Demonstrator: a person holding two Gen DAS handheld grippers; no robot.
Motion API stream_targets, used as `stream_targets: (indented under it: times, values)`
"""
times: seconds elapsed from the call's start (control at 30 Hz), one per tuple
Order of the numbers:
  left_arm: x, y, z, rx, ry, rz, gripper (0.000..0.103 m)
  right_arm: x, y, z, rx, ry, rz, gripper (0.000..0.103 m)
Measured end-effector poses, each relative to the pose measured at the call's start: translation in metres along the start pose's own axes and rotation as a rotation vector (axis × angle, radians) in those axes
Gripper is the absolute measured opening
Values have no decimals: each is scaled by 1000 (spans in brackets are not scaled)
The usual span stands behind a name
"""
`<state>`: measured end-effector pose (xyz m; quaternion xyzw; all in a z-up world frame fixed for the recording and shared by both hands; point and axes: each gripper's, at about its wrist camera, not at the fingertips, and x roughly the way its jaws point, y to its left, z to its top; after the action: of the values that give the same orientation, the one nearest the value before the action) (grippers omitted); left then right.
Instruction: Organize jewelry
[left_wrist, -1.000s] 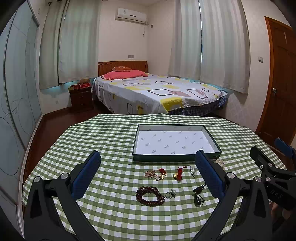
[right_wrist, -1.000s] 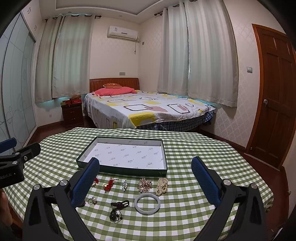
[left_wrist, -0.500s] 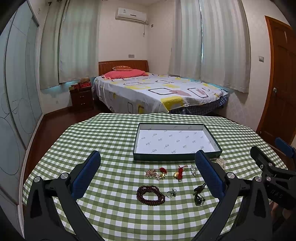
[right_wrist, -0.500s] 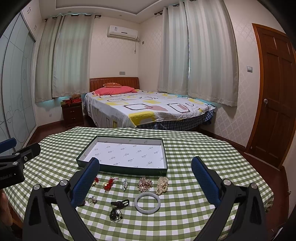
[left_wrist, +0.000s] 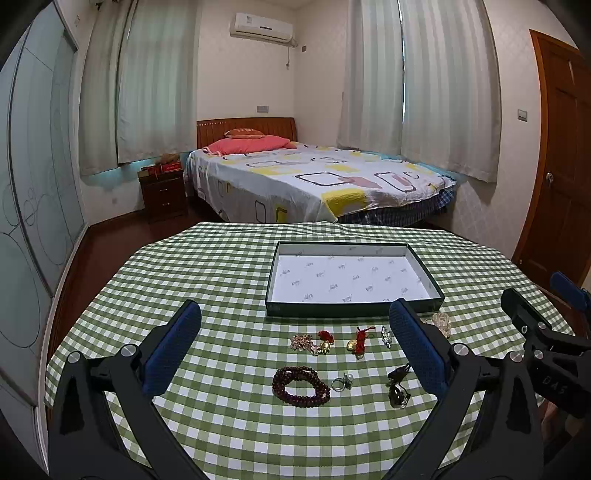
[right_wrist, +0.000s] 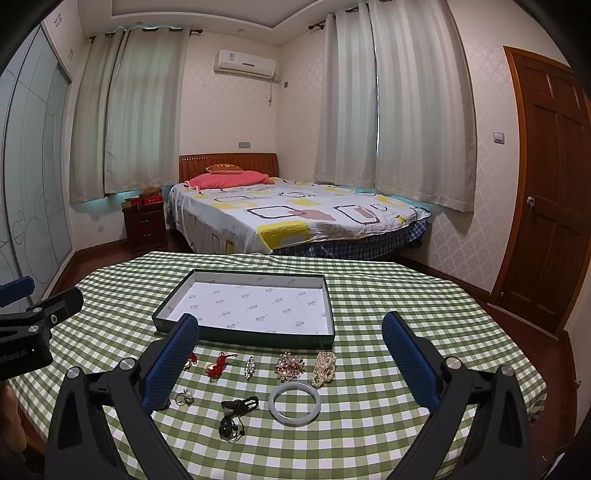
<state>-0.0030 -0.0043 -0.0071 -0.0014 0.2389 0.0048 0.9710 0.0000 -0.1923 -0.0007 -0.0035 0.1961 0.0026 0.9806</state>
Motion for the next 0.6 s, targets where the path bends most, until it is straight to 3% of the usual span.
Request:
stream_targets:
  times: [0.6]
  values:
    - [0,0,-1,-2,2,0,99,-1,0,0,0,3,1,97]
